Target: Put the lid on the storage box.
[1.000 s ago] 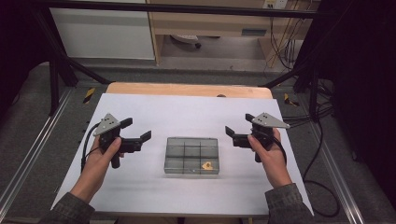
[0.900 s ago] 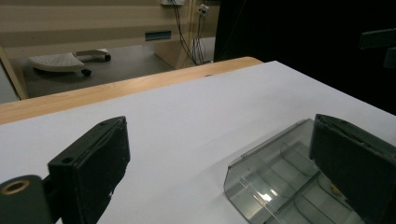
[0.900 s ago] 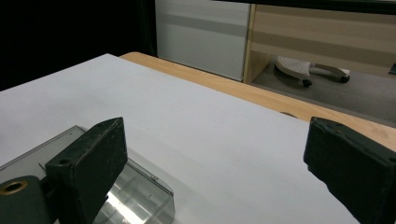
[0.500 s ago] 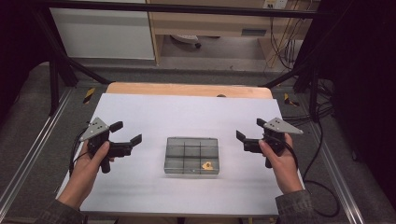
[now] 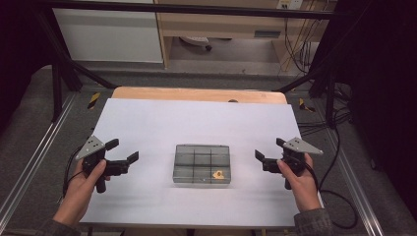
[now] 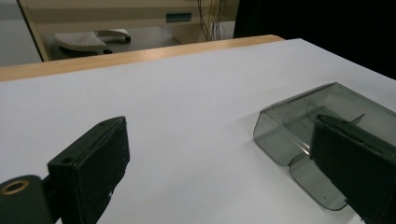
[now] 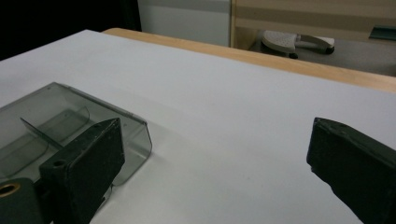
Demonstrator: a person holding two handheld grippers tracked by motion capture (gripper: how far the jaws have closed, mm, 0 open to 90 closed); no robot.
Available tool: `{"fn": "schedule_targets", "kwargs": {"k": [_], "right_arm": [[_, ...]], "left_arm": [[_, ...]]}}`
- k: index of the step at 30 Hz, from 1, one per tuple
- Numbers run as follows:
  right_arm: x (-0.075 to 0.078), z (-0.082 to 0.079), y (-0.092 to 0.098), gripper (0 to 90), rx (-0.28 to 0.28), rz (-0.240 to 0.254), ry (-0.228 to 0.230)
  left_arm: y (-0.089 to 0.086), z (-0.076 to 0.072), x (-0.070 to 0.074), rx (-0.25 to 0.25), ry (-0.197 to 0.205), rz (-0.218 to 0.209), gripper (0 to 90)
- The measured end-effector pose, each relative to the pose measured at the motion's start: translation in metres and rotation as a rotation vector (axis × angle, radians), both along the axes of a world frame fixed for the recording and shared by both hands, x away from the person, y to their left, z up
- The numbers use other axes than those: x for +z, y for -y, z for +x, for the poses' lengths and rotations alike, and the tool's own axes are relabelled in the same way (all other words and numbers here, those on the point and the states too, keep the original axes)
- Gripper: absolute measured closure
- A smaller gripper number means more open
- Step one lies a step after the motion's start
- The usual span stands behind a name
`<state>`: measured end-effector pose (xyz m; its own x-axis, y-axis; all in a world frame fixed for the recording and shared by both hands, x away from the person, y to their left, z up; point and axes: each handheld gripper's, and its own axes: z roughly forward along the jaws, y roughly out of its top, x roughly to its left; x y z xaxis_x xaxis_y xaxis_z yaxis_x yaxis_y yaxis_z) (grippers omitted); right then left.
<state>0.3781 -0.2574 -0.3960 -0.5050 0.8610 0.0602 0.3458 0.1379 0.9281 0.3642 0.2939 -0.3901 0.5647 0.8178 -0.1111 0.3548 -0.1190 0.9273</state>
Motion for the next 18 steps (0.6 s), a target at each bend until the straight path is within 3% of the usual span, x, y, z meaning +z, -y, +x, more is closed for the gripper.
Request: {"fn": "schedule_targets", "kwargs": {"k": [10,13,18], "right_arm": [[-0.023,-0.008,0.013,5.0,-0.015,-0.01,-0.052],[-0.03,-0.01,0.015,5.1,-0.019,-0.008,-0.07],[-0.043,-0.013,0.016,5.0,-0.005,-0.02,-0.111]], "left_arm": [[-0.002,-0.008,-0.027,0.007,-0.077,0.025,5.7],[-0.001,-0.01,-0.032,0.001,-0.112,0.028,5.9],[0.002,-0.014,-0.038,-0.003,-0.135,0.052,6.0]]}}
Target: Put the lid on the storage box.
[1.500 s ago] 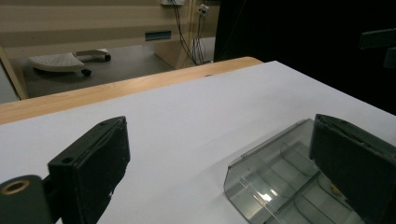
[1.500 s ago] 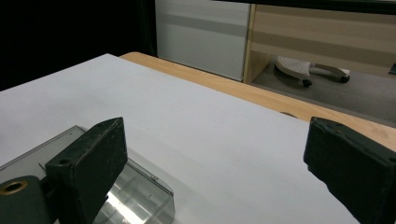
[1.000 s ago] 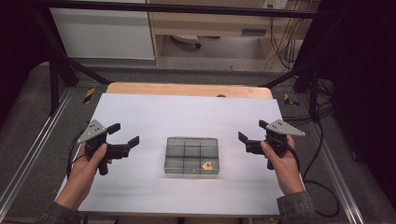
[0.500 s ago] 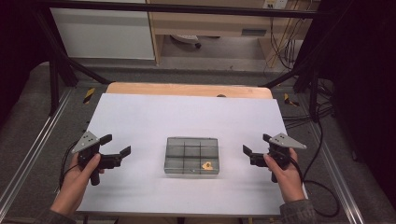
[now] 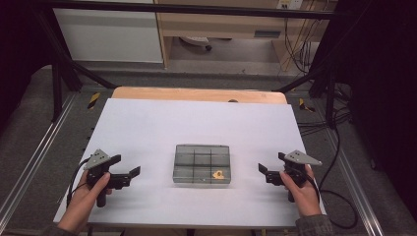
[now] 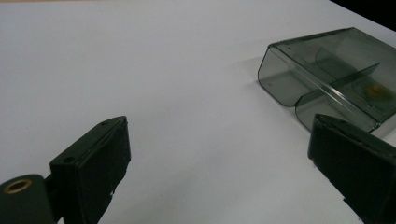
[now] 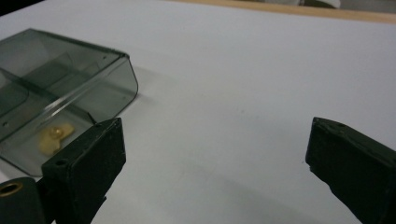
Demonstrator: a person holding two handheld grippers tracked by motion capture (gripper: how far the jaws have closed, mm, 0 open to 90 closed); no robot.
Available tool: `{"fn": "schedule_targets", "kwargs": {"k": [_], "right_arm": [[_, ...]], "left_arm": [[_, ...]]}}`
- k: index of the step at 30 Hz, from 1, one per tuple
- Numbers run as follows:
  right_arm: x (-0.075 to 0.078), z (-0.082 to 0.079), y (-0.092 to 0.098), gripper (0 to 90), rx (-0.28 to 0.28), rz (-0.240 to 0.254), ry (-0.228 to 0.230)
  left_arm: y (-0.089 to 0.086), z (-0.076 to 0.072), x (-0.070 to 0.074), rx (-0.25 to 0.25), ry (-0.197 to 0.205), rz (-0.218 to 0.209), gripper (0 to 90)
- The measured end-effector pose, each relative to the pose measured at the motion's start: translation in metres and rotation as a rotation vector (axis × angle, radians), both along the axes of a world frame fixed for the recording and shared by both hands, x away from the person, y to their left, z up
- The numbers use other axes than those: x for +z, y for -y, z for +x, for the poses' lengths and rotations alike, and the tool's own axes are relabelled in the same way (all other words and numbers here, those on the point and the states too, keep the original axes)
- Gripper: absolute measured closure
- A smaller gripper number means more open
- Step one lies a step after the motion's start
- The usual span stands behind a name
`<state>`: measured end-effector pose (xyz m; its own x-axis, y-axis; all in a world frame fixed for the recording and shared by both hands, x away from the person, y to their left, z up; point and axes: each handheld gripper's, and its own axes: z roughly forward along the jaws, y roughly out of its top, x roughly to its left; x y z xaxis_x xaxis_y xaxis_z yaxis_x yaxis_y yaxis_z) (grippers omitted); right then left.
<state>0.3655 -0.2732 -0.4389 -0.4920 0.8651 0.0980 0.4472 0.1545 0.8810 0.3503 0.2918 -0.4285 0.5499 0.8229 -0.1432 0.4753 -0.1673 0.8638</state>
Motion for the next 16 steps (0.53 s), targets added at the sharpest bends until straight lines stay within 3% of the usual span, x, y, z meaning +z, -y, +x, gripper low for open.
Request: {"fn": "schedule_targets", "kwargs": {"k": [6,10,16], "right_arm": [[-0.01,0.0,-0.008,4.6,0.036,-0.017,-0.039],[-0.014,0.003,-0.016,4.5,0.055,-0.038,-0.067],[-0.019,0.014,-0.033,4.3,0.059,-0.083,-0.102]], "left_arm": [[0.01,-0.008,-0.008,-0.023,-0.041,0.047,6.4],[0.017,-0.01,-0.011,-0.041,-0.049,0.11,6.4],[0.026,0.004,-0.02,-0.015,-0.078,0.179,6.9]]}}
